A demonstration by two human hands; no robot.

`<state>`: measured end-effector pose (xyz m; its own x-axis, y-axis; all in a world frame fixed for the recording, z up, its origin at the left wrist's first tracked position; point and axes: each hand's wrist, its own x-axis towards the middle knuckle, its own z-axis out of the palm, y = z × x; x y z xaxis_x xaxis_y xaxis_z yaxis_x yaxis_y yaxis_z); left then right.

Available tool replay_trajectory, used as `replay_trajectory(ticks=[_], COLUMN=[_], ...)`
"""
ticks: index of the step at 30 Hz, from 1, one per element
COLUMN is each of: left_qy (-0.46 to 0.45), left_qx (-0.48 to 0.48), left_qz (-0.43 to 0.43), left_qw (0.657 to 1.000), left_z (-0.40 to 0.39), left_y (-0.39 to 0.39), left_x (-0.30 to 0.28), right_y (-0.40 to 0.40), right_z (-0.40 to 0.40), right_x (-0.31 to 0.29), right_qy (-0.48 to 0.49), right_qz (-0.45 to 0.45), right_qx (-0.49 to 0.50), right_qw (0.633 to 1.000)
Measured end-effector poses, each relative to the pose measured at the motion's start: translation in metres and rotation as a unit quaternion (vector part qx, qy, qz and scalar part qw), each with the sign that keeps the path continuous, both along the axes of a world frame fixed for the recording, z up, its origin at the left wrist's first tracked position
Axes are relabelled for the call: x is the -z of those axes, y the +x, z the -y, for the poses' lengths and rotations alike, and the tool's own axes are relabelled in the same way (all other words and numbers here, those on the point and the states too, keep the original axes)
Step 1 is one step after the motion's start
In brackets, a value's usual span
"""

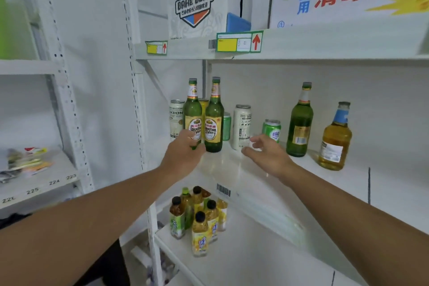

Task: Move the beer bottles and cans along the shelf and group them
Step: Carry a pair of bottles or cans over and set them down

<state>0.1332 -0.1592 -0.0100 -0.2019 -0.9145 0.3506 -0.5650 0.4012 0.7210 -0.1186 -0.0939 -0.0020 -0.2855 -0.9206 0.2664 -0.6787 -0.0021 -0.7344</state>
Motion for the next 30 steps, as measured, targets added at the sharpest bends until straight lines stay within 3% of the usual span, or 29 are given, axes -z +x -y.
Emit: replay_trajectory(ticks=[5,15,18,30], left_qy=[-0.044,-0.030,-0.030,-0.021], left_qx=[-0.060,-0.086,-0.107,-0.134], left_qz=[-0.040,-0.165,-0.185,-0.099], left_qw=[0.996,0.982,0.976,0.986], left_z=[0.039,0.108,0.117,0.121], left_y=[-0.006,-0.032,-0.036,-0.034], left_x=[0.009,0.008,0.014,0.022], right_y=[-0.011,-0.013,-0.013,-0.025], right_z=[0.054,0.127,0.140,0.139], right_x=[0.002,0.015,0.021,0.032], right_qy=[-0.033,-0.096,-0.120,-0.102], right_qz=[-0.011,0.165,0.154,0.103], right_qx=[0.021,0.047,0.066,0.074], right_qw=[0.999,0.981,0.979,0.987])
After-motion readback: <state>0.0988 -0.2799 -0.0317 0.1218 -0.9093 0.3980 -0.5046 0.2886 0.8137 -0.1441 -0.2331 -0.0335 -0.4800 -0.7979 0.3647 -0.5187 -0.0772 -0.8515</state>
